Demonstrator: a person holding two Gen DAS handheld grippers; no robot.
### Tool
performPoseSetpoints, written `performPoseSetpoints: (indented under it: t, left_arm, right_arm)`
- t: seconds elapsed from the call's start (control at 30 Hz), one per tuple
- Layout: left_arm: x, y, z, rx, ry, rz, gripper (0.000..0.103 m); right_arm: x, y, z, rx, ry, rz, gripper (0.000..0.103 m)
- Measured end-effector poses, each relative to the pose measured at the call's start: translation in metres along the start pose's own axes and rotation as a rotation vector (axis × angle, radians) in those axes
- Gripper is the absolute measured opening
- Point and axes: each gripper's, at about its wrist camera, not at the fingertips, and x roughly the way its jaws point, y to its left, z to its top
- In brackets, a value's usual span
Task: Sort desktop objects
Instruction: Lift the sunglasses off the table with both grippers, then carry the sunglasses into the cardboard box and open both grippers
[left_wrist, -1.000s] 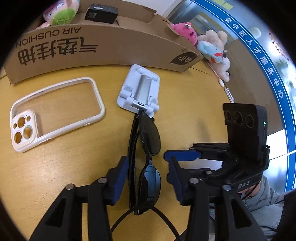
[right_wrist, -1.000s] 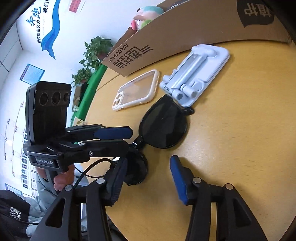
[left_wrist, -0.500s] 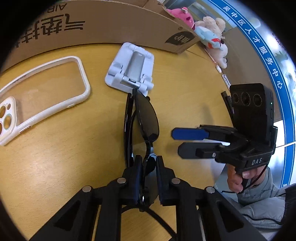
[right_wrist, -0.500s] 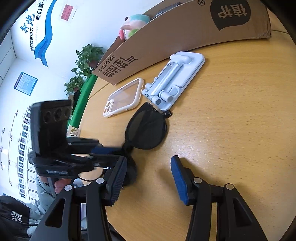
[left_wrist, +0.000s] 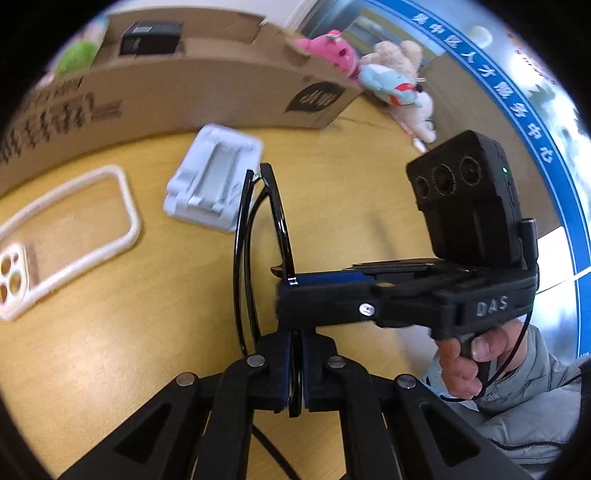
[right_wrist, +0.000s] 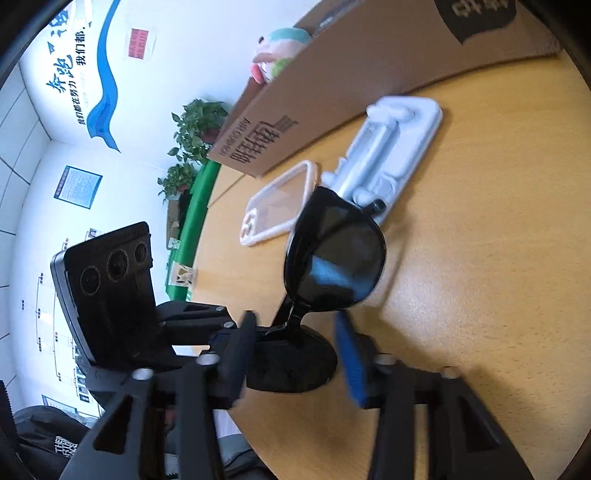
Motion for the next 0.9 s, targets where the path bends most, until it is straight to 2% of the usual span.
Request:
performPoseSetpoints:
  t: [0.23,0.4,0.63,0.77,0.9]
  left_arm:
    - [-0.026,-0.018,0.033,0.077,-0.109,-0.002,0.003]
    - [-0.041,-0.023,0.077,0.119,-0.202,-0.010,0.003]
    - [-0.058,-0.018,0.167,0.154,-0.319,-0.022,0.003]
    - [-0.064,-0.010,0.217,0.160,-0.360,-0.035,0.003]
    - [-0.055,0.008,0.268,0.116,-0.372,-0.068,0.003]
  right_arm:
    - [-0.033,0.038,0.019,-0.106,-0.120,-0.056,0.029]
    - [-0.067,0.060,0.052,-0.192,-0.204,-0.133,0.028]
    - [-0.104,0.090,0.127,-0.325,-0.285,-0.239,0.026]
    - [-0.122,0.102,0.180,-0.379,-0.311,-0.291,0.026]
    - [-0.132,0.102,0.237,-0.391,-0.317,-0.327,0.025]
